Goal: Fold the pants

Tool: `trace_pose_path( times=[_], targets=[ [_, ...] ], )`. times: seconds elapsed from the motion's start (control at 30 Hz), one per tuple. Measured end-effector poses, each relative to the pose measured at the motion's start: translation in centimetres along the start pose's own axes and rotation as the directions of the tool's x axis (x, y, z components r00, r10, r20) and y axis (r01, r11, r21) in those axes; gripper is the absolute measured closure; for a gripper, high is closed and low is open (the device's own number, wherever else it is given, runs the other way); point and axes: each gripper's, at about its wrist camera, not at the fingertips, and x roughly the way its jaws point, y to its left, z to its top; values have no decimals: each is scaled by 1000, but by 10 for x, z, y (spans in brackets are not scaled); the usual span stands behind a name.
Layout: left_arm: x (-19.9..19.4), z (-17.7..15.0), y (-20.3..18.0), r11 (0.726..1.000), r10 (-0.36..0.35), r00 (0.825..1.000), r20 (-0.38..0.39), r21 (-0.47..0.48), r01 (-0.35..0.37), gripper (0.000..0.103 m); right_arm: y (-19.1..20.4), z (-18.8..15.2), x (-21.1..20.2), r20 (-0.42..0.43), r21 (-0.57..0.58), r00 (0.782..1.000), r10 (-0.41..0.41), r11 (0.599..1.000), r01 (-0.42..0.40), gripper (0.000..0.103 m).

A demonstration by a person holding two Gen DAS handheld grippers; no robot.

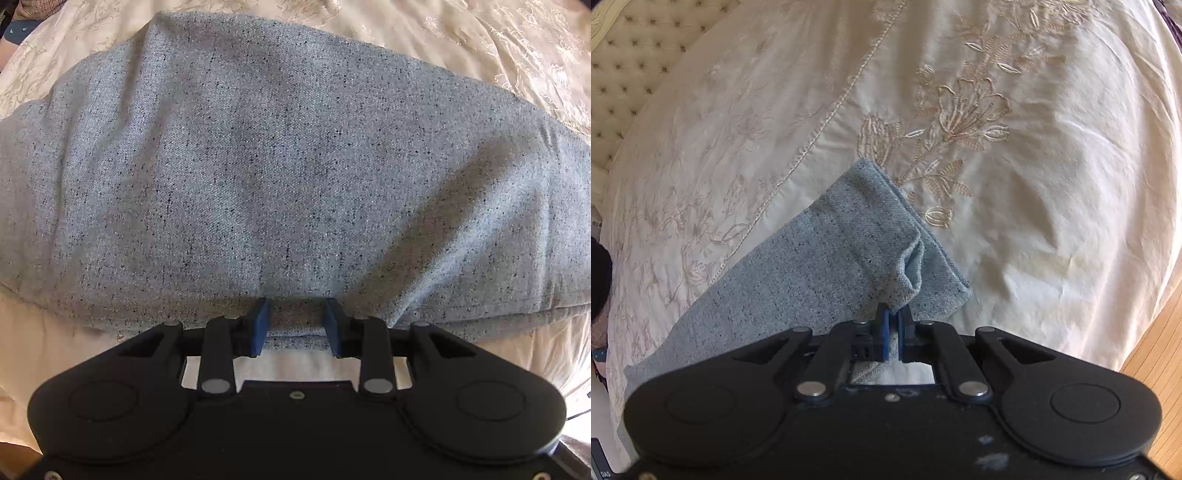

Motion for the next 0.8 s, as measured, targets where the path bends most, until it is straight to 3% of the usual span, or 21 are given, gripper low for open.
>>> trace_pose_path(
  times=[0.07,0.13,0.2,0.27,0.37,0.47,0.53,0.7,0.8],
  targets=[
    [-3,0,1,1000,-12,1000,1,4,12,61,6,2,-5,26,-74,998,-50,996,52,99],
    [-12,0,6,999,-35,999,9,9,35,61,-7,4,4,-3,-38,996,-93,995,93,99],
    [-22,0,8,999,-39,999,15,6,39,62,-17,3,10,-32,8,996,-82,997,82,99],
    [-33,2,7,999,-42,998,43,-5,43,63,-14,1,5,-10,-21,999,-49,999,49,98],
    [-46,5,-3,998,-63,993,98,-2,63,63,-13,4,-4,-3,-46,1000,-19,999,18,90],
    [-47,13,-27,996,-85,988,126,-3,86,63,-15,12,-21,57,-84,998,-2,996,7,81],
    [-39,14,-43,992,-127,986,108,3,128,63,-16,20,-29,92,-118,996,17,993,-6,69],
    [-7,2,-86,990,-126,991,-34,56,128,63,-17,46,-15,48,-175,998,37,984,-28,69],
    [1,-6,-92,993,-100,995,-26,60,102,62,-15,60,7,-24,-203,999,48,978,-52,68]
  ],
)
